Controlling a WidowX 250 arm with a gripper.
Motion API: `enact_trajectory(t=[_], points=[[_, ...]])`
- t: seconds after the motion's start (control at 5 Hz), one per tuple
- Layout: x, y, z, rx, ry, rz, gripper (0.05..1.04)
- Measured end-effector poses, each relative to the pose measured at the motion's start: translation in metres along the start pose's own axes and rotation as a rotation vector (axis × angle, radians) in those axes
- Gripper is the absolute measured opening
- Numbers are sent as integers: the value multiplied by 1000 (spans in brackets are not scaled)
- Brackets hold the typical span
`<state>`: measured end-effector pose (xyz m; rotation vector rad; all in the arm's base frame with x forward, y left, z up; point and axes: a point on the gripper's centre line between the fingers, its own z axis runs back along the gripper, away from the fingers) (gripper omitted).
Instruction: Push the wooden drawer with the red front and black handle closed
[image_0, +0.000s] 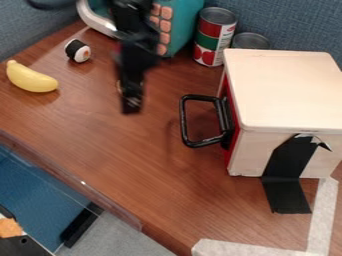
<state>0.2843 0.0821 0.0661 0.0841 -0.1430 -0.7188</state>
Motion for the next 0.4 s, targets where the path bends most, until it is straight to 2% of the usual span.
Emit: enact_trajectory(t=[0.2, 0.4], points=[[-28, 6, 18, 36, 40, 33, 1000], [-58, 3, 37, -20, 71, 83, 1000]])
